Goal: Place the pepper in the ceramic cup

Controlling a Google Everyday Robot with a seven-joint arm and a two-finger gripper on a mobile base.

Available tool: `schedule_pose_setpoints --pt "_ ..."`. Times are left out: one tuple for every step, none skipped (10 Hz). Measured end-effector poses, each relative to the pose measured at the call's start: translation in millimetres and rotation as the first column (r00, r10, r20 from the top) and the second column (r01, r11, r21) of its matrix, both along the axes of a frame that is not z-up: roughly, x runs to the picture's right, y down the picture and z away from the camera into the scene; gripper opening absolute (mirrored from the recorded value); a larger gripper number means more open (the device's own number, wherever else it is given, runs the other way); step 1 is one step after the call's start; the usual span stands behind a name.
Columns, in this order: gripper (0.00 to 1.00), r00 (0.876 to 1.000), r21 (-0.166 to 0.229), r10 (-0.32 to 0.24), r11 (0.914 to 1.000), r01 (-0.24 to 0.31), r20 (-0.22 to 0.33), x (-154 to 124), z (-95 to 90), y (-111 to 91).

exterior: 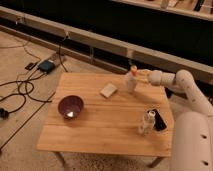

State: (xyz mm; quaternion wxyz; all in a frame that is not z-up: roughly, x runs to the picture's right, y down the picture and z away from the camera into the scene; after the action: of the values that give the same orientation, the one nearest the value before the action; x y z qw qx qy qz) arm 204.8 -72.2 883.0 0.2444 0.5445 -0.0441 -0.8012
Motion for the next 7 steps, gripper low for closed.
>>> schedule_pose_setpoints --pt "0.22 1.000 0.000 -0.001 1.0000 0.001 0.007 -1.9 1.6 -0.8" --pt "0.35 1.000 0.000 -0.004 1.0000 0.004 0.012 -5.5 4.7 -1.8" --pt "0.45 1.000 -0.002 -0.007 1.0000 0.007 0.016 -9.7 9.0 -1.4" --pt "0.56 1.000 -0.003 -0.012 0.9999 0.012 0.019 -15.5 13.8 -1.4" --pt "0.68 1.000 -0.003 -0.015 0.9999 0.016 0.022 -21.8 19.1 -1.2" --pt "0.77 1.000 -0.003 -0.016 0.9999 0.017 0.021 -25.6 23.2 -1.3" --pt "0.80 1.000 -0.006 -0.017 0.9998 0.017 0.019 -28.7 27.3 -0.5"
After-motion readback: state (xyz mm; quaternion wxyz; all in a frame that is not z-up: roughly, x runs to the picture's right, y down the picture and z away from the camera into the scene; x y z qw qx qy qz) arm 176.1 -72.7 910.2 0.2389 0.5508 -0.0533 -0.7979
